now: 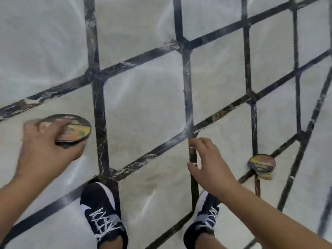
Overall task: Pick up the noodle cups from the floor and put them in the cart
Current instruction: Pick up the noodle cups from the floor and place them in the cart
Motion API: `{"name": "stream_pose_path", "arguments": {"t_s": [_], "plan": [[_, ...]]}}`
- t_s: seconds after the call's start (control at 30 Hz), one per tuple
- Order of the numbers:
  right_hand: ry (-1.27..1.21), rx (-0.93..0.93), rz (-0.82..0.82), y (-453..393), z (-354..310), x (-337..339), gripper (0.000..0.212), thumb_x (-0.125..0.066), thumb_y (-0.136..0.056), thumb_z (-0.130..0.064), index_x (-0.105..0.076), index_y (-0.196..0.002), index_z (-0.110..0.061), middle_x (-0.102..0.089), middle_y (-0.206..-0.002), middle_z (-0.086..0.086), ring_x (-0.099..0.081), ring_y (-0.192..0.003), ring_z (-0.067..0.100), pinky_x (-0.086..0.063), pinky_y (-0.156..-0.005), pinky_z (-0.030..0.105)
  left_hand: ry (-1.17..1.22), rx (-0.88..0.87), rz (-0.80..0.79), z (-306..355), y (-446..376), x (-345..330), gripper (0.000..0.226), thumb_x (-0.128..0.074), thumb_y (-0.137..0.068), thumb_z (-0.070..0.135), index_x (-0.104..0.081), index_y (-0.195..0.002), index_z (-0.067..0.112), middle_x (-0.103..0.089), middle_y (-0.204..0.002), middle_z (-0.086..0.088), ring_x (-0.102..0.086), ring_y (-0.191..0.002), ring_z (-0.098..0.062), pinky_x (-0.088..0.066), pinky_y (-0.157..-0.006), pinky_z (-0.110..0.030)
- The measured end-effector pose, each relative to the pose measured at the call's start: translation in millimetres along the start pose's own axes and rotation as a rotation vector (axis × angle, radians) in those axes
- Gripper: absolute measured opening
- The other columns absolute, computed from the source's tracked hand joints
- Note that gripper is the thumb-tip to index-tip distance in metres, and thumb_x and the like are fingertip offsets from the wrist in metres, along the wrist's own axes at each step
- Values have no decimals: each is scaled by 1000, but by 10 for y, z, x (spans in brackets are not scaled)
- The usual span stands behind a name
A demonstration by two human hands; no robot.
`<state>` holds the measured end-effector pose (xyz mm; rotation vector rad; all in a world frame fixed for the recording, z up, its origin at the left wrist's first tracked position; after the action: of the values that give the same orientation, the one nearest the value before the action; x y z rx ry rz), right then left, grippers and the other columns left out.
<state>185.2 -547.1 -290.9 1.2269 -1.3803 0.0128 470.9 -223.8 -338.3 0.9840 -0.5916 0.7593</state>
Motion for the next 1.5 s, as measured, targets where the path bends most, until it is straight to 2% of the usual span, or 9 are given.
{"name": "stream_pose_path", "arguments": {"t_s": [0.07, 0.23, 0.53, 0.63, 0.73, 0.9, 1.1, 1.23, 1.5], "plan": [[-2, -47, 23, 102, 405, 26, 60, -68, -95, -34, -40, -148, -32, -38, -151, -3, -43, -133, 23, -50, -103, 41, 116, -69, -18, 942, 298, -276, 76, -92, -69, 50, -61, -138, 38, -35, -145, 0, -48, -133, -26, -40, -116, -38], [140, -311, 27, 300, 1992, 108, 77, -70, -88, -47, -37, -155, -29, -32, -162, 7, -40, -140, 33, -50, -104, 48, 149, -312, -139, 2582, 818, -1169, 72, -91, -73, 42, -62, -138, 39, -31, -149, 9, -41, -139, -16, -35, -110, -25], [483, -481, -116, 61, 4654, -66, 103, -76, -80, -55, -15, -160, -31, -9, -167, 16, -12, -151, 48, -30, -107, 74, 42, -599, -349, 4288, 1388, -2894, 77, -93, -69, 42, -57, -136, 40, -36, -142, 6, -55, -126, -22, -50, -105, -40], [427, -501, -90, -38, 5057, -239, 86, -69, -89, -43, -19, -159, -30, -14, -165, 17, -27, -144, 49, -46, -97, 66, 16, -640, -419, 4545, 1483, -3294, 78, -93, -68, 41, -54, -136, 43, -35, -141, 7, -57, -123, -20, -50, -100, -34], [331, -504, -54, 78, 5199, -289, 93, -82, -74, -49, -29, -149, -30, -29, -147, 16, -41, -124, 41, -54, -84, 55, -21, -655, -450, 4689, 1611, -3399, 79, -93, -68, 42, -52, -135, 43, -33, -142, 8, -58, -121, -19, -51, -96, -30], [82, -411, 43, 679, 4469, 122, 105, -83, -68, -55, -25, -153, -37, -27, -151, 10, -43, -128, 37, -57, -84, 50, -49, -566, -370, 4774, 1906, -2728, 80, -95, -66, 43, -51, -133, 42, -30, -145, 8, -57, -116, -16, -55, -94, -32], [-127, -135, 208, 1364, 2682, 1279, 93, -78, -69, -61, -38, -151, -40, -27, -155, 3, -43, -133, 31, -58, -79, 41, 68, -419, -161, 4647, 2457, -1055, 76, -89, -69, 44, -43, -129, 52, -25, -145, 20, -50, -121, -5, -46, -89, -16], [-172, 106, 378, 1665, 1331, 2208, 88, -71, -66, -64, -41, -147, -44, -26, -159, -1, -42, -133, 28, -58, -76, 41, 182, -390, 2, 4476, 2726, 80, 78, -86, -68, 43, -44, -132, 52, -24, -149, 21, -50, -128, -4, -51, -90, -21], [-181, 522, 520, 2831, -1211, 2847, 94, -80, -52, -70, -57, -140, -43, -32, -157, -1, -55, -126, 32, -58, -84, 42, 390, -301, 336, 2966, 3708, 2056, 80, -95, -65, 42, -52, -133, 47, -25, -149, 25, -39, -132, 16, -32, -93, 5]]}}
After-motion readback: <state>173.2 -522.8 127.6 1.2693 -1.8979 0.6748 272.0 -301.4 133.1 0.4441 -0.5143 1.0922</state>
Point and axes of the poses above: each hand's wrist, its own y-axis away from the middle knuckle, its own x-axis out of the back of the hand, z = x × y, the point moved 8 cm from there along -y, towards the middle knuckle
